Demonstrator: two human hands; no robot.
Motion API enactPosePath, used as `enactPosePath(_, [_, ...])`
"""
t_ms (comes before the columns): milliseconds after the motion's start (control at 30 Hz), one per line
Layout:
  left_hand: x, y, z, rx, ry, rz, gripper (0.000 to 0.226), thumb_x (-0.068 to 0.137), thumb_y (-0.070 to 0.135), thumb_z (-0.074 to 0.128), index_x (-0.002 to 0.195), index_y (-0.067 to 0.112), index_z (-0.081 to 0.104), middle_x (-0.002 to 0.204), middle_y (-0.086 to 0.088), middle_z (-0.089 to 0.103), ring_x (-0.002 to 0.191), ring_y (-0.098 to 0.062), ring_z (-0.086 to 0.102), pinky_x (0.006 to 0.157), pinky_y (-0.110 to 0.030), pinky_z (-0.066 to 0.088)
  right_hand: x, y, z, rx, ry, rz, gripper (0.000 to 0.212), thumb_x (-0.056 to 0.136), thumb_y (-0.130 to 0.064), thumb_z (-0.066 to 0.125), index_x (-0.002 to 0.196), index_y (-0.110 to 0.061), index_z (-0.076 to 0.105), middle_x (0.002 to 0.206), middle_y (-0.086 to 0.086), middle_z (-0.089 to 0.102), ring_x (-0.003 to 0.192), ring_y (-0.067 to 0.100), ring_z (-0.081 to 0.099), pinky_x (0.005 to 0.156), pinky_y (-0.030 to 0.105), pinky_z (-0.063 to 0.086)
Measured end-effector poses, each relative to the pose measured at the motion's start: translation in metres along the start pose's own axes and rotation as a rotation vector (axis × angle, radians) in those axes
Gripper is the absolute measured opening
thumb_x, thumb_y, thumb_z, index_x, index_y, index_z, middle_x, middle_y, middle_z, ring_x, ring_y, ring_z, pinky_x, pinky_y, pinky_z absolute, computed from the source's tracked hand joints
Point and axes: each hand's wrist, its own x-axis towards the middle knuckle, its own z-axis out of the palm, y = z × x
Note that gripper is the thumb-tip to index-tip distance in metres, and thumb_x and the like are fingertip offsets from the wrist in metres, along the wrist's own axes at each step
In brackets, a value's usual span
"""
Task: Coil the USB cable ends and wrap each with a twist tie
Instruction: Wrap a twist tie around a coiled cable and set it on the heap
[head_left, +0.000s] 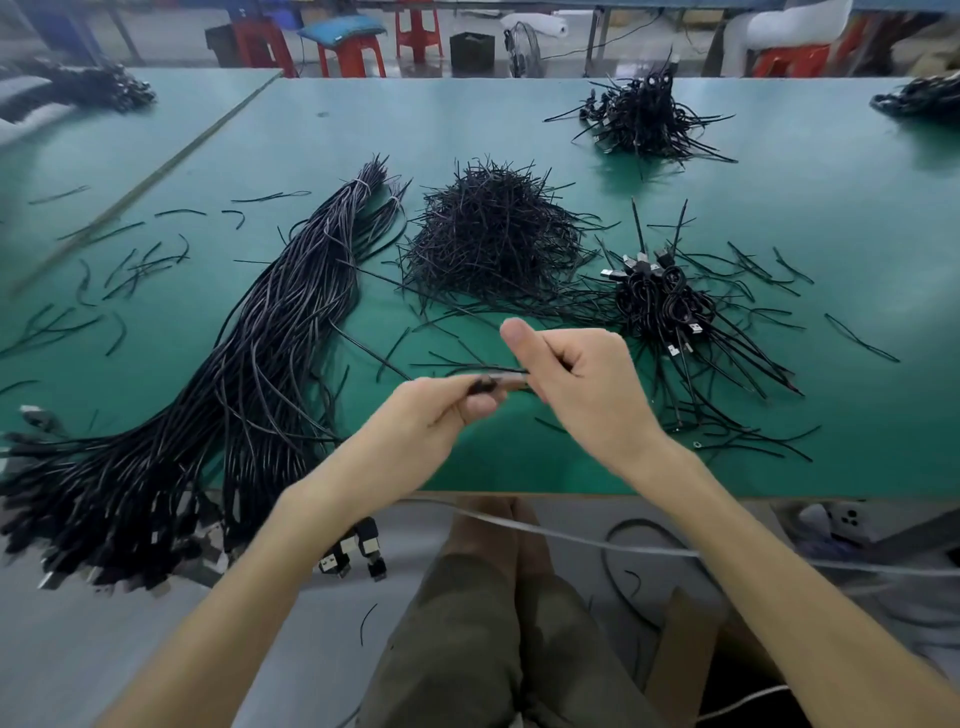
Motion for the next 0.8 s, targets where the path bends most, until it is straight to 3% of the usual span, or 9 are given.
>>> enactPosePath(67, [0.005,0.002,0.006,-0.257,0.178,-0.014,0.035,0.107,0.022,0.043,0.127,0.004,0.066,0.089,0.017,0.069,0.081,-0.001,0.067,0.077,-0.029,0.055,-0.005,-0.009,0.012,0.125,0.036,0.021,0.066,0.104,-0.042,0.051,0.052,-0.002,0.044,0.046,0.008,0.035,0.047,0.012,0.030,0.049,0.041,0.033])
enactPosePath(133, [0.010,0.009,0.010,-0.753,0.191,-0.084,0.045,0.108,0.029,0.036,0.138,0.002,0.057,0.127,0.003,0.069,0.119,-0.017,0.066,0.104,-0.032,0.052,-0.013,-0.015,0.025,0.189,0.039,0.002,0.063,0.105,-0.040,0.049,0.049,-0.013,0.041,0.044,-0.003,0.034,0.044,0.009,0.030,0.046,0.032,0.027])
enactPosePath(200, [0.014,0.016,0.007,-1.213,0.178,-0.131,0.051,0.110,0.032,0.026,0.138,0.001,0.054,0.137,-0.009,0.065,0.126,-0.021,0.064,0.107,-0.033,0.051,-0.022,-0.014,0.037,0.195,-0.001,-0.029,0.062,0.106,-0.041,0.047,0.049,-0.020,0.037,0.043,-0.006,0.034,0.042,0.008,0.030,0.047,0.026,0.026])
enactPosePath(267, [0.011,0.021,-0.010,-1.558,0.165,-0.125,0.045,0.112,0.033,0.025,0.120,0.007,0.062,0.107,-0.001,0.074,0.091,-0.010,0.070,0.082,-0.023,0.058,-0.030,-0.005,0.042,0.159,-0.033,-0.028,0.065,0.106,-0.043,0.046,0.049,-0.014,0.034,0.043,0.001,0.032,0.041,0.012,0.029,0.048,0.026,0.025])
enactPosePath(333, [0.005,0.019,-0.029,-1.711,0.136,-0.096,0.039,0.112,0.032,0.031,0.088,0.019,0.060,0.065,0.011,0.049,0.053,-0.005,0.040,0.051,-0.017,0.036,-0.029,0.007,0.037,0.096,-0.021,0.013,0.070,0.106,-0.046,0.044,0.049,-0.007,0.029,0.043,0.008,0.027,0.041,0.021,0.027,0.047,0.030,0.023])
enactPosePath(433, [-0.010,0.014,-0.039,-1.048,0.020,0.009,0.044,0.105,0.034,0.043,0.064,0.023,0.056,0.056,0.007,0.032,0.050,-0.012,0.020,0.050,-0.024,0.016,-0.015,0.018,0.023,-0.072,0.060,0.026,0.068,0.105,-0.044,0.046,0.049,-0.016,0.019,0.043,-0.003,0.018,0.043,0.016,0.020,0.053,0.029,0.025])
enactPosePath(533, [-0.014,0.011,-0.017,-0.244,-0.216,0.054,0.041,0.103,0.036,0.047,0.070,0.021,0.066,0.057,0.006,0.050,0.049,-0.010,0.038,0.053,-0.019,0.030,0.002,0.014,0.021,-0.200,0.111,-0.073,0.065,0.105,-0.037,0.048,0.051,-0.024,0.014,0.043,-0.010,0.016,0.047,0.020,0.015,0.076,0.031,0.036])
enactPosePath(600, [-0.011,0.008,-0.001,0.033,-0.143,0.044,0.037,0.107,0.037,0.046,0.082,0.021,0.068,0.064,0.005,0.065,0.053,-0.013,0.052,0.057,-0.026,0.041,0.008,0.006,0.026,-0.215,0.128,-0.141,0.064,0.105,-0.036,0.047,0.052,-0.026,0.013,0.043,-0.010,0.015,0.048,0.021,0.015,0.078,0.031,0.034])
enactPosePath(800, [0.000,0.007,0.016,-0.384,0.240,0.002,0.031,0.107,0.032,0.046,0.128,0.017,0.064,0.110,-0.002,0.068,0.095,-0.005,0.057,0.091,-0.024,0.044,0.003,-0.007,0.031,-0.040,0.184,-0.124,0.059,0.106,-0.031,0.048,0.051,-0.017,0.036,0.041,-0.009,0.031,0.043,0.017,0.032,0.052,0.034,0.034])
